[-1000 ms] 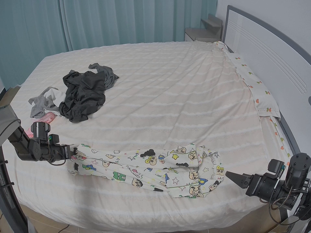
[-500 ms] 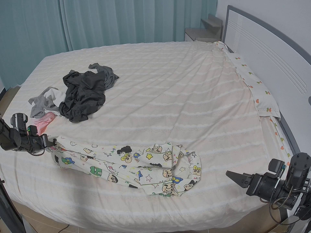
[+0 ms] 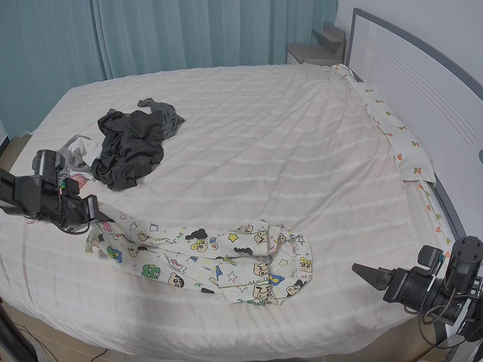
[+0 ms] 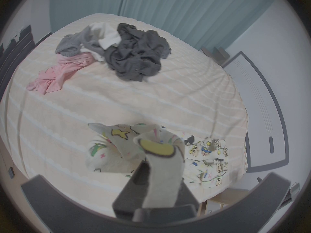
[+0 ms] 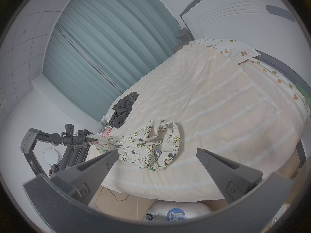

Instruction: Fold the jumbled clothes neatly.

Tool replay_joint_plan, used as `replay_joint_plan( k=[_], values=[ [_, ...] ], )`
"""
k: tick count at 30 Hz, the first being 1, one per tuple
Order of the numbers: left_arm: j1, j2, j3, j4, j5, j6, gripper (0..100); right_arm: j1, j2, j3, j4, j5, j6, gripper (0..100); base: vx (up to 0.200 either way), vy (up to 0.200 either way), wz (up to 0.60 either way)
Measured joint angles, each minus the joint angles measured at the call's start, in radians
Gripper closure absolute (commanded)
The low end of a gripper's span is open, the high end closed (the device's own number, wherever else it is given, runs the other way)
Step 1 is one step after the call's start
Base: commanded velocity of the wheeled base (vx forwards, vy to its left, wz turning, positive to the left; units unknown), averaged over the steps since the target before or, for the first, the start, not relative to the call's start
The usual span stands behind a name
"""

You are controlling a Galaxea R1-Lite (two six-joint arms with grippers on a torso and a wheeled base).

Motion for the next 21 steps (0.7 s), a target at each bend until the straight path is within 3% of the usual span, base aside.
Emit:
replay_joint_plan(
  k=[8,13,21],
  values=[
    [-0.368,-0.04,-0.02,0.001,0.207,-0.159,100,-0.004,0.0,0.0,-0.001,0.001,0.0,0,0.0,0.0,0.0],
    [-0.601,0.018,-0.063,-0.117,0.347,-0.263,100,-0.006,0.001,0.0,-0.001,0.002,0.001,0,0.0,0.0,0.0],
    [-0.805,0.196,-0.124,-0.402,0.432,-0.403,100,-0.008,0.005,0.0,-0.002,0.004,0.0,0,0.0,0.0,0.0]
  ],
)
